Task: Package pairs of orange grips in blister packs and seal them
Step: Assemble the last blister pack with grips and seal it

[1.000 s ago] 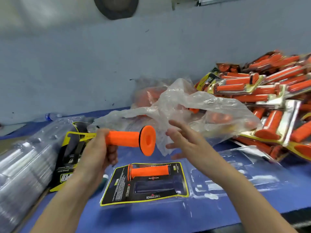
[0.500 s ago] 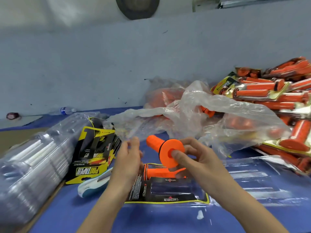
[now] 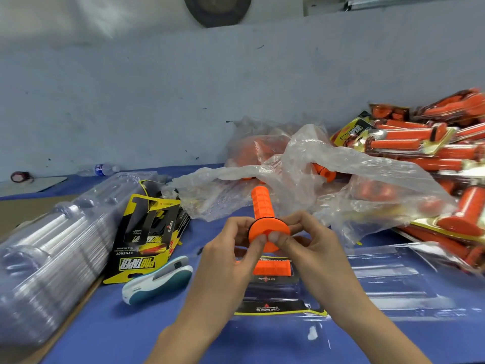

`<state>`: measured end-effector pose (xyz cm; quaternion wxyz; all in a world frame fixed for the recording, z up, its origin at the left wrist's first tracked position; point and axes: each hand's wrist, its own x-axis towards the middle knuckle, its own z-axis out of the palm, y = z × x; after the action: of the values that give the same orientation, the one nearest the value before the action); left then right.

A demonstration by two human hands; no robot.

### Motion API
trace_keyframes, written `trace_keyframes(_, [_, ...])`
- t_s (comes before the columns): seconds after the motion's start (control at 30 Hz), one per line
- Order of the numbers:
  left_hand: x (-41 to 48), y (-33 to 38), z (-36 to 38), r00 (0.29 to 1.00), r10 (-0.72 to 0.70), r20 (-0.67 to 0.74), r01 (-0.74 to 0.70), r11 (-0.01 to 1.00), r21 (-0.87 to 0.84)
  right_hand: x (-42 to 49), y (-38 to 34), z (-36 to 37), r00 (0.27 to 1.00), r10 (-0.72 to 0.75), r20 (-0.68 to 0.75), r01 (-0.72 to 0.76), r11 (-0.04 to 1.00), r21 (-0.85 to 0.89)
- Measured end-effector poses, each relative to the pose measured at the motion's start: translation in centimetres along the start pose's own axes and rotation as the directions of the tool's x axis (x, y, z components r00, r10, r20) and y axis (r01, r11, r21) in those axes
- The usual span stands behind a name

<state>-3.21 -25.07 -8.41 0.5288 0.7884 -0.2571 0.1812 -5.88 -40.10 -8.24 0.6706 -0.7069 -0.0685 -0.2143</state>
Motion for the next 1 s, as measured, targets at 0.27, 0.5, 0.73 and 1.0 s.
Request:
trace_keyframes(0.27, [-0.2, 0.4, 1.1, 0.984, -0.174, -0.037, 0.16, 0.956, -0.245, -0.1, -0.4, 0.3, 0.998, -0.002, -0.056, -0.001, 0.999, -0.054])
trace_keyframes(0.5, [-0.3, 0.1, 1.5, 0.982, -0.153, -0.112, 0.146, 0.987, -0.069, -0.3, 0.1, 0.9, 0.992, -0.018, -0.123, 0.003, 0.993, -0.12])
trace_keyframes(0.73, [-0.7, -0.1, 1.5, 0.99, -0.093, -0.109, 0.087, 0.995, -0.054, -0.4, 0.4, 0.9, 0.987, -0.077, -0.14, 0.043, 0.971, -0.234])
trace_keyframes(1.0, [-0.5, -0.5, 0.3, 0.998, -0.002, -0.059, 0.005, 0.999, 0.052, -0.2, 0.1, 0.4, 0.997, -0.066, -0.052, 0.055, 0.982, -0.179])
